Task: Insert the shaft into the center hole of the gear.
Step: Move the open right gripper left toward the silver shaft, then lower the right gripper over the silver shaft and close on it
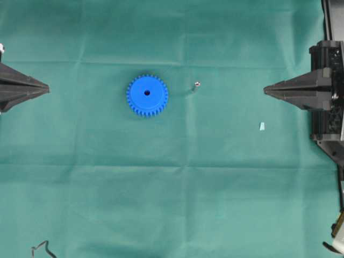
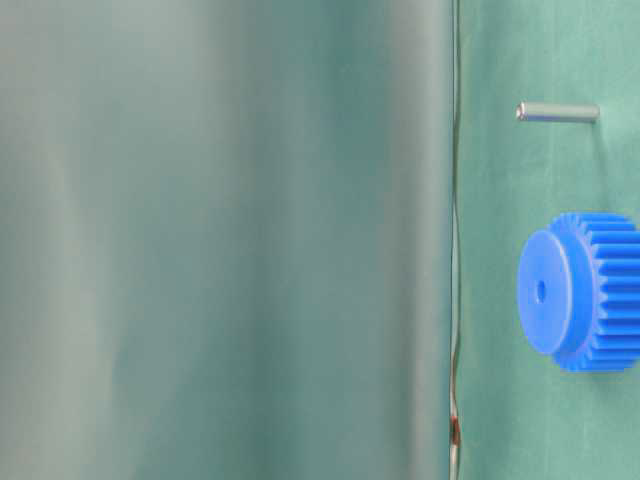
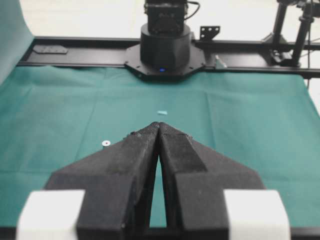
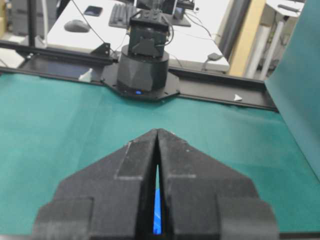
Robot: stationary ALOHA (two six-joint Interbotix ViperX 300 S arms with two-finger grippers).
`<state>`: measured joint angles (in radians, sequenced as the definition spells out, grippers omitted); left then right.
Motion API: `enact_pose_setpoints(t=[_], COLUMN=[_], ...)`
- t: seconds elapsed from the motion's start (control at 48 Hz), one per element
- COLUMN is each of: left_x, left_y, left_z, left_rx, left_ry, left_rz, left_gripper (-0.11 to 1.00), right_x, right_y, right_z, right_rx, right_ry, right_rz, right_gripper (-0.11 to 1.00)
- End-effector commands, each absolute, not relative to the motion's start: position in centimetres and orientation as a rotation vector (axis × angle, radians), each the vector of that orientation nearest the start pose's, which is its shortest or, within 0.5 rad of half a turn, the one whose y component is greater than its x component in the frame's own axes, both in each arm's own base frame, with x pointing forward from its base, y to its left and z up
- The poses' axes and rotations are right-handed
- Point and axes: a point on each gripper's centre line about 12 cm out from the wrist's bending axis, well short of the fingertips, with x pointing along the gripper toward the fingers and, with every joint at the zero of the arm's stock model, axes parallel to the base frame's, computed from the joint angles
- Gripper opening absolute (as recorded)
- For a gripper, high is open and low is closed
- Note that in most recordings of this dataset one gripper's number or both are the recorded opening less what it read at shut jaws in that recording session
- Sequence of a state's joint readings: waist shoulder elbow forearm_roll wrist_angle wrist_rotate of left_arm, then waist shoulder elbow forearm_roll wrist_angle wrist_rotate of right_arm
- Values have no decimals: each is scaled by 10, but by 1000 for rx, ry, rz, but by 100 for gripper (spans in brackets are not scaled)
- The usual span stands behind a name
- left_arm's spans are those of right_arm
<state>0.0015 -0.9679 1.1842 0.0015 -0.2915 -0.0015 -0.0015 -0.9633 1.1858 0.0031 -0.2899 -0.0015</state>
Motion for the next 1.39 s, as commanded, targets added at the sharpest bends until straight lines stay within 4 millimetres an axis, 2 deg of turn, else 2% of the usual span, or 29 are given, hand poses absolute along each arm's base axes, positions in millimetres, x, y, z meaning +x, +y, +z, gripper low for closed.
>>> enact_pose_setpoints(t=[0.0,0.271,0.458,0.583,0.645,0.708,0.874,0.937,0.978,1.103,1.374], left_x=[200,200,200,201,201,201,201,201,201,201,201], left_y=[0,0,0,1,1,1,3,3,3,4,5], left_z=[300,298,297,297,297,297,296,295,295,295,293], left_rx=[1,-17,-17,-17,-17,-17,-17,-17,-17,-17,-17], left_ry=[-69,-38,-37,-32,-32,-32,-28,-26,-26,-23,-9], left_rz=[-1,0,0,2,2,5,13,14,16,17,25], left_gripper=[0,0,0,0,0,0,0,0,0,0,0], right_x=[201,215,234,251,259,268,287,292,295,301,305], right_y=[-1,-7,-21,-32,-35,-37,-44,-47,-50,-58,-70], right_z=[300,292,269,246,235,224,191,180,174,156,129], right_rx=[3,27,70,101,112,116,128,134,143,163,192], right_ry=[-95,-10,65,146,176,205,286,312,318,348,365], right_rz=[-4,-34,-102,-150,-163,-169,-198,-213,-226,-264,-335], right_gripper=[2,2,3,4,10,22,72,87,88,80,80])
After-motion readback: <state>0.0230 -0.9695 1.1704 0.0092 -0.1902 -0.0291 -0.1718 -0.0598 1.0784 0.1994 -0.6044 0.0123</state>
